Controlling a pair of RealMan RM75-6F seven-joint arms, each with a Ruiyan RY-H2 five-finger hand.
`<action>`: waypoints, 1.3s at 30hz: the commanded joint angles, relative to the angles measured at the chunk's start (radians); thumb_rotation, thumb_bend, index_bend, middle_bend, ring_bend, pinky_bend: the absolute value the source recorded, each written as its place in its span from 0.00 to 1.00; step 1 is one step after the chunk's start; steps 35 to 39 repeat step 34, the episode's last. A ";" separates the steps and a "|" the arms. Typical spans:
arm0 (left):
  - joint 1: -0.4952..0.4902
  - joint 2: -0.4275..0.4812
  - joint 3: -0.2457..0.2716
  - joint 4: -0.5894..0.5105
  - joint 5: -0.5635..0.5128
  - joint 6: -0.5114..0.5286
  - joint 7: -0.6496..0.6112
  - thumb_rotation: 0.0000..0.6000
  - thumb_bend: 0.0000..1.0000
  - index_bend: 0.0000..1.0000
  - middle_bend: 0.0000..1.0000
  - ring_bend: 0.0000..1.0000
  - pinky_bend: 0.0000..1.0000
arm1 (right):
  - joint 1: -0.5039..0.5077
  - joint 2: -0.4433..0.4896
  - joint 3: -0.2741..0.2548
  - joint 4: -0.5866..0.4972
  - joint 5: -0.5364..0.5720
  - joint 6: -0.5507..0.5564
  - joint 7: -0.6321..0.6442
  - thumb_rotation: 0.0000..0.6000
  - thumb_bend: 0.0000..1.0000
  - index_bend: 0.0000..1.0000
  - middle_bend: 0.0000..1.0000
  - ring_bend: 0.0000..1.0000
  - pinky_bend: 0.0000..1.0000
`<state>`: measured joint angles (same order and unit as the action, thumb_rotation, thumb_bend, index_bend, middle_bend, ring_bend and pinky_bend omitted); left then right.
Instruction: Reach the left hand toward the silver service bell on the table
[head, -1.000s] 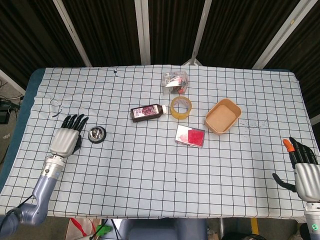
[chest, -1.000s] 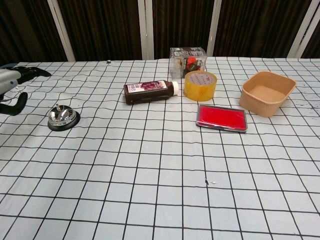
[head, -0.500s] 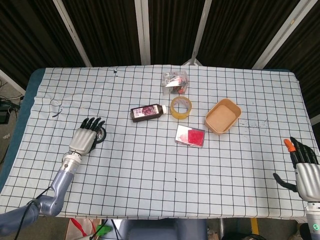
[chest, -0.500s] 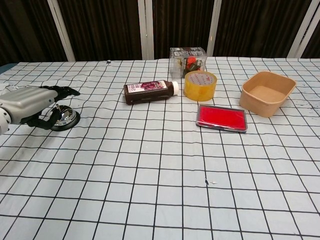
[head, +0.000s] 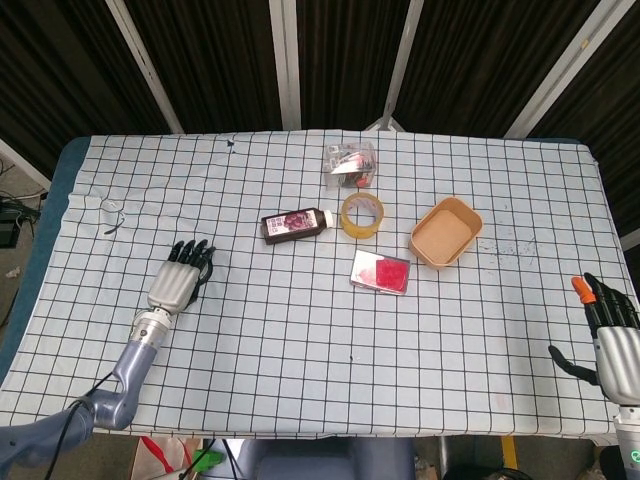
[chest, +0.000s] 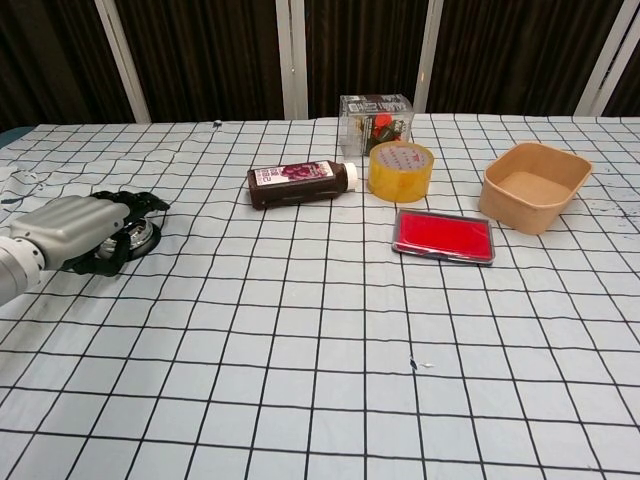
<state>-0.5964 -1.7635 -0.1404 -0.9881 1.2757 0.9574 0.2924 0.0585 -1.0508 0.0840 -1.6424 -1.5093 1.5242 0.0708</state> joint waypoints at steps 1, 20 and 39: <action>0.009 0.050 -0.020 -0.101 0.042 0.106 0.002 1.00 1.00 0.00 0.01 0.00 0.00 | -0.001 0.001 0.000 -0.001 -0.001 0.003 0.000 1.00 0.25 0.06 0.03 0.09 0.10; 0.391 0.594 0.169 -0.789 0.146 0.555 0.108 1.00 1.00 0.00 0.02 0.00 0.00 | -0.004 0.002 -0.006 -0.015 -0.015 0.008 -0.013 1.00 0.25 0.06 0.03 0.09 0.10; 0.482 0.630 0.182 -0.726 0.214 0.644 -0.056 1.00 1.00 0.00 0.03 0.00 0.00 | 0.001 -0.006 -0.008 -0.019 -0.016 -0.002 -0.036 1.00 0.25 0.06 0.03 0.09 0.10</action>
